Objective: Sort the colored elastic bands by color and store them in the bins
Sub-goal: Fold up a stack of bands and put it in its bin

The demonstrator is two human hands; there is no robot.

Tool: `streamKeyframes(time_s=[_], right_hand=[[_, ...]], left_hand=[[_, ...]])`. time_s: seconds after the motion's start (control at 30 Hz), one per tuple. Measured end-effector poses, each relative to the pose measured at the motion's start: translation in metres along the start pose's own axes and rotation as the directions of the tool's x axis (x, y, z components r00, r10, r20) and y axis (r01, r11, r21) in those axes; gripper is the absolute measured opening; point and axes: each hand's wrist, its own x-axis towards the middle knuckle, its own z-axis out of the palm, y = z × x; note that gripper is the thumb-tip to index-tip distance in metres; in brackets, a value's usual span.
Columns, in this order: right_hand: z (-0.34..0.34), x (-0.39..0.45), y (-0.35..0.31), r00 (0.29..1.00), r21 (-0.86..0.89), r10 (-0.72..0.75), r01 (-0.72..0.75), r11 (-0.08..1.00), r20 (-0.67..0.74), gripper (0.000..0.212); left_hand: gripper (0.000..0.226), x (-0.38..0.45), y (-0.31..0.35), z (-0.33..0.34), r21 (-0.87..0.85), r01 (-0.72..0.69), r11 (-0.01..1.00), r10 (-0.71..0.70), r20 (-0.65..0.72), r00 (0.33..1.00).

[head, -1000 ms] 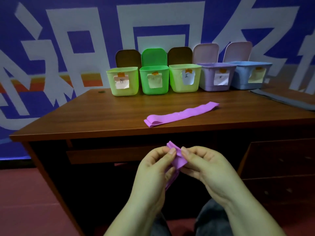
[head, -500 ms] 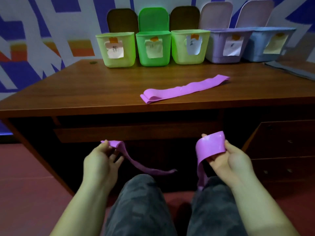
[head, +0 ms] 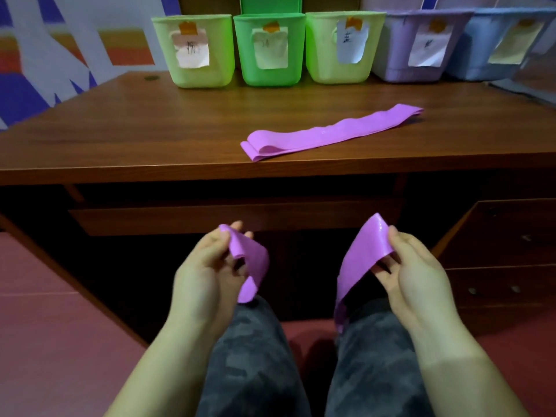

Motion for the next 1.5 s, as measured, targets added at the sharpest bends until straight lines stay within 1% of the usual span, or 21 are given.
streamKeyframes(time_s=[0.03, 0.07, 0.1, 0.13, 0.17, 0.2, 0.27, 0.33, 0.37, 0.43, 0.5, 0.57, 0.67, 0.77, 0.93, 1.03, 1.1, 1.13, 1.23, 1.33, 1.5], right_hand=[[-0.002, 0.001, 0.001, 0.997, -0.166, -0.078, 0.080, 0.983, 0.022, 0.021], [0.000, -0.003, 0.001, 0.988, -0.266, -0.134, 0.150, 0.952, 0.074, 0.022], [0.001, -0.006, 0.001, 0.973, -0.319, -0.202, 0.228, 0.920, 0.112, 0.022], [0.002, -0.008, 0.000, 0.959, -0.367, -0.253, 0.283, 0.886, 0.128, 0.022], [0.003, -0.009, -0.002, 0.941, -0.390, -0.306, 0.339, 0.856, 0.146, 0.020], [0.004, -0.011, -0.004, 0.921, -0.402, -0.356, 0.389, 0.829, 0.157, 0.018], [0.005, -0.015, -0.009, 0.876, -0.424, -0.440, 0.480, 0.767, 0.197, 0.016], [0.007, -0.019, -0.015, 0.844, -0.463, -0.488, 0.532, 0.709, 0.221, 0.014], [0.007, -0.021, -0.017, 0.822, -0.482, -0.518, 0.562, 0.673, 0.235, 0.014], [0.006, -0.025, -0.021, 0.790, -0.521, -0.556, 0.598, 0.609, 0.258, 0.015], [0.006, -0.027, -0.023, 0.785, -0.541, -0.562, 0.602, 0.588, 0.263, 0.019], [0.005, -0.030, -0.024, 0.780, -0.538, -0.552, 0.613, 0.578, 0.296, 0.020], [0.006, -0.034, -0.023, 0.798, -0.499, -0.513, 0.600, 0.626, 0.315, 0.020], [0.009, -0.036, -0.019, 0.819, -0.486, -0.451, 0.573, 0.660, 0.354, 0.010], [0.011, -0.037, -0.012, 0.840, -0.472, -0.387, 0.536, 0.700, 0.380, 0.012], [0.013, -0.037, -0.010, 0.844, -0.442, -0.367, 0.522, 0.730, 0.391, 0.008], [0.012, -0.037, -0.009, 0.851, -0.432, -0.350, 0.506, 0.747, 0.392, 0.016], [0.013, -0.038, -0.010, 0.852, -0.430, -0.345, 0.502, 0.750, 0.393, 0.016], [0.014, -0.039, -0.011, 0.858, -0.435, -0.342, 0.494, 0.753, 0.382, 0.006], [0.015, -0.039, -0.010, 0.863, -0.430, -0.348, 0.488, 0.759, 0.365, 0.012], [0.018, -0.042, -0.011, 0.860, -0.434, -0.334, 0.489, 0.757, 0.385, 0.018]], left_hand=[[0.015, 0.001, -0.005, 0.002, 0.021, 0.011, 1.000, -0.012, 0.052, 0.999], [0.013, 0.000, -0.006, 0.007, 0.076, 0.053, 0.996, -0.060, 0.093, 0.994], [0.016, -0.006, -0.008, 0.018, 0.111, 0.067, 0.992, -0.086, 0.182, 0.980], [0.018, -0.010, -0.011, 0.024, 0.145, 0.054, 0.988, -0.087, 0.229, 0.970], [0.013, -0.011, -0.013, 0.029, 0.186, 0.051, 0.981, -0.103, 0.287, 0.952], [0.005, -0.012, -0.016, 0.033, 0.224, 0.047, 0.973, -0.106, 0.262, 0.959], [0.014, -0.013, -0.024, 0.038, 0.287, 0.012, 0.958, -0.089, 0.256, 0.963], [0.011, -0.016, -0.029, 0.043, 0.365, -0.001, 0.931, -0.102, 0.265, 0.959], [0.008, -0.018, -0.033, 0.043, 0.352, 0.026, 0.936, -0.134, 0.286, 0.949], [0.010, -0.023, -0.037, 0.048, 0.283, 0.132, 0.950, -0.224, 0.323, 0.919], [0.013, -0.027, -0.043, 0.053, 0.233, 0.201, 0.951, -0.267, 0.298, 0.917], [0.006, -0.028, -0.048, 0.057, 0.166, 0.237, 0.957, -0.274, 0.260, 0.926], [0.012, -0.027, -0.053, 0.060, 0.139, 0.247, 0.959, -0.274, 0.232, 0.933], [0.019, -0.025, -0.053, 0.062, 0.110, 0.252, 0.962, -0.271, 0.227, 0.935], [0.014, -0.022, -0.052, 0.061, 0.080, 0.263, 0.961, -0.275, 0.219, 0.936], [0.011, -0.021, -0.052, 0.060, 0.077, 0.267, 0.961, -0.277, 0.199, 0.940], [0.012, -0.020, -0.052, 0.059, 0.071, 0.274, 0.959, -0.282, 0.189, 0.940], [0.013, -0.020, -0.052, 0.059, 0.066, 0.278, 0.958, -0.285, 0.185, 0.940], [0.014, -0.020, -0.051, 0.059, 0.050, 0.298, 0.953, -0.302, 0.182, 0.936], [0.015, -0.020, -0.050, 0.059, 0.045, 0.306, 0.951, -0.309, 0.185, 0.933], [0.016, -0.020, -0.049, 0.058, 0.035, 0.311, 0.950, -0.312, 0.176, 0.933]])
